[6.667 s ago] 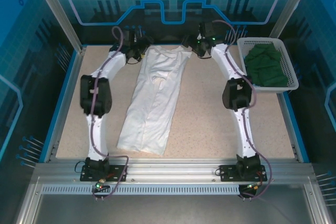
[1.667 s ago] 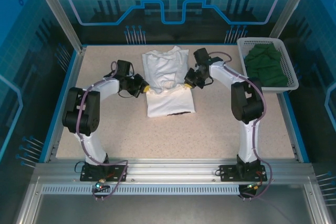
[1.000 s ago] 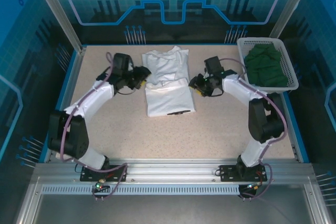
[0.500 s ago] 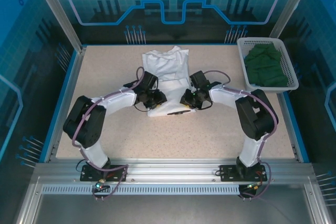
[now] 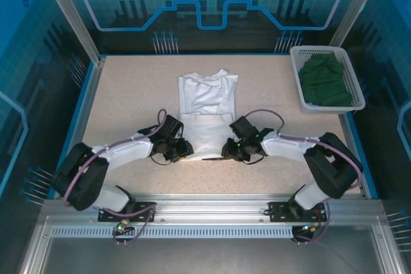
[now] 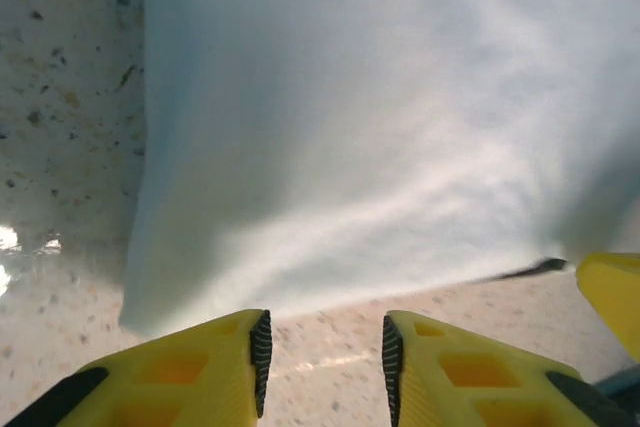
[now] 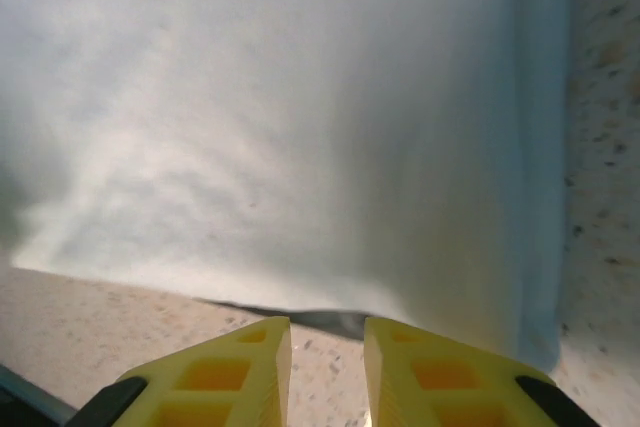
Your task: Fold and stack the t-shirts
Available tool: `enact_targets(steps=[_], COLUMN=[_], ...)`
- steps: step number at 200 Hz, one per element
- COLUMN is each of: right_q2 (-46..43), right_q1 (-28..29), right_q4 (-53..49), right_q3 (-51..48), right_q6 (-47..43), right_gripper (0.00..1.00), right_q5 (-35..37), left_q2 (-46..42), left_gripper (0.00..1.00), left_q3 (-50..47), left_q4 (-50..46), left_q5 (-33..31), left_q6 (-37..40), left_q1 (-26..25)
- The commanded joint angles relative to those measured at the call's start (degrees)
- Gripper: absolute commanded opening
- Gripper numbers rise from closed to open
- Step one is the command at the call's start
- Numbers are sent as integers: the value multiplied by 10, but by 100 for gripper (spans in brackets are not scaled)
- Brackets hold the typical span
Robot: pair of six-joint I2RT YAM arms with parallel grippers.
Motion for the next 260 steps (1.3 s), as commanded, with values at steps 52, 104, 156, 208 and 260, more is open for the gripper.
enact_targets(steps=[52,104,156,208,260], right_q2=[126,333,367,280,45], right_q1=[-79,-136,-177,-187,-169], right_q4=[-73,-101,-91,-43,75], right_q3=[237,399,381,314,108], right_q6=[-69,-109,-102,-101,-111], right_gripper=[22,15,15,22,71], right_q5=[20,-28,-27,-26,-24], left_q2=[169,345,394,334,125], left_gripper=[23,20,19,42,69], left_q3=[248,347,332,347,230], left_q4=[3,30,52,45,9], left_q5=[-16,-23,2,32,-7], left_q6=[58,82,50,51,50], left_q1=[35,93,150,150,141])
